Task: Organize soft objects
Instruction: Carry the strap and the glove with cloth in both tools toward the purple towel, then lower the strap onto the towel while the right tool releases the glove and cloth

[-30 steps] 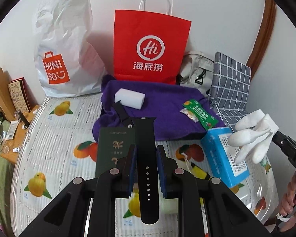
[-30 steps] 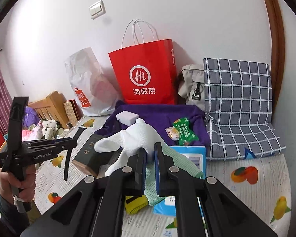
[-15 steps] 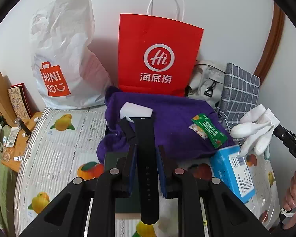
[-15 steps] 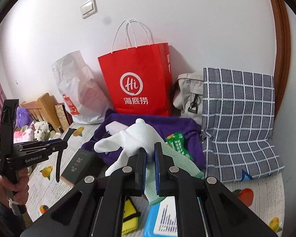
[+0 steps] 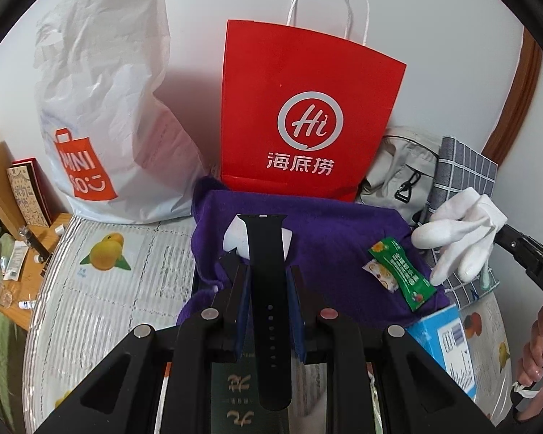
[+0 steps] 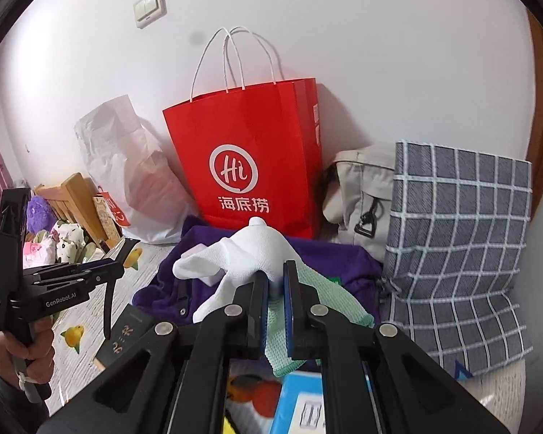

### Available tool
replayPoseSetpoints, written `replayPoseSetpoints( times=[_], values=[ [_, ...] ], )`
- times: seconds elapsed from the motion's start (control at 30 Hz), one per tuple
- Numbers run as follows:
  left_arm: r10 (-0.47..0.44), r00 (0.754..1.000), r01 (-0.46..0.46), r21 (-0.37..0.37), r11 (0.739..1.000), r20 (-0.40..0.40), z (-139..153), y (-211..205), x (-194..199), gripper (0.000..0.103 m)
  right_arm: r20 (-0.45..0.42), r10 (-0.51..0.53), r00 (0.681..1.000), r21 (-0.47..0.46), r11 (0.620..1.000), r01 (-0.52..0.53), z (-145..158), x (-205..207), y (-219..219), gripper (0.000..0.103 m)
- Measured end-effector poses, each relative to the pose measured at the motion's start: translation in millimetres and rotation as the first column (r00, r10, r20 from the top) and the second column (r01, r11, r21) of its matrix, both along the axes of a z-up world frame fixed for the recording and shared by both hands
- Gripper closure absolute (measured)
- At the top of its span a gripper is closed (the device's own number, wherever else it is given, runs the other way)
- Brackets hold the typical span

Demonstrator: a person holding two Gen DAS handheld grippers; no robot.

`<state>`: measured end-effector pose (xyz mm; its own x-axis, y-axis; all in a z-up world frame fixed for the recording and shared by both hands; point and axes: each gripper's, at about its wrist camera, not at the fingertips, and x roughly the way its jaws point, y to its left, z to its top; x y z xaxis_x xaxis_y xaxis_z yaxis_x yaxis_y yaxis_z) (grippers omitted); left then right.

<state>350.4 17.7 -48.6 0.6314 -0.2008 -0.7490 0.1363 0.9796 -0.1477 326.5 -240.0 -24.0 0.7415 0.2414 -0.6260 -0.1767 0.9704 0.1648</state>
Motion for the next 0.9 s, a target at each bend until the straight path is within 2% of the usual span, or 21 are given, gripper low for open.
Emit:
replayPoseSetpoints(
  times=[0.23,0.33,0.5,0.7,0.9],
  values=[
    [-0.007,1.000,0.007,0.009,1.000,-0.014,-13,-9,24,0.084,-0.062,0.014,0.998,0.006,1.000,-0.014,-34,25,-2,0.096],
    [-0.014,1.000,0.014,-0.003,1.000,-0.025,-18,-15,36,0.084,-0.134,0.032,0.990,0.031,0.999,-0.028,-56,40,-5,0.096],
    [0.003,0.999,-0.004,-0.021,1.000,-0.054,-30,-20,54,0.084,-0.199,0.048,0.979,0.059,0.998,-0.037,-75,51,-9,0.095],
    [0.005,0.994,-0.015,-0.087,0.996,-0.110,-47,-20,75,0.084,-0.222,0.068,0.973,0.033,0.998,-0.062,-86,54,-4,0.095],
    [0.019,0.992,-0.027,-0.061,0.998,-0.123,-59,-24,86,0.083,-0.251,0.055,0.966,0.035,0.998,-0.047,-101,62,-7,0.094]
  ],
)
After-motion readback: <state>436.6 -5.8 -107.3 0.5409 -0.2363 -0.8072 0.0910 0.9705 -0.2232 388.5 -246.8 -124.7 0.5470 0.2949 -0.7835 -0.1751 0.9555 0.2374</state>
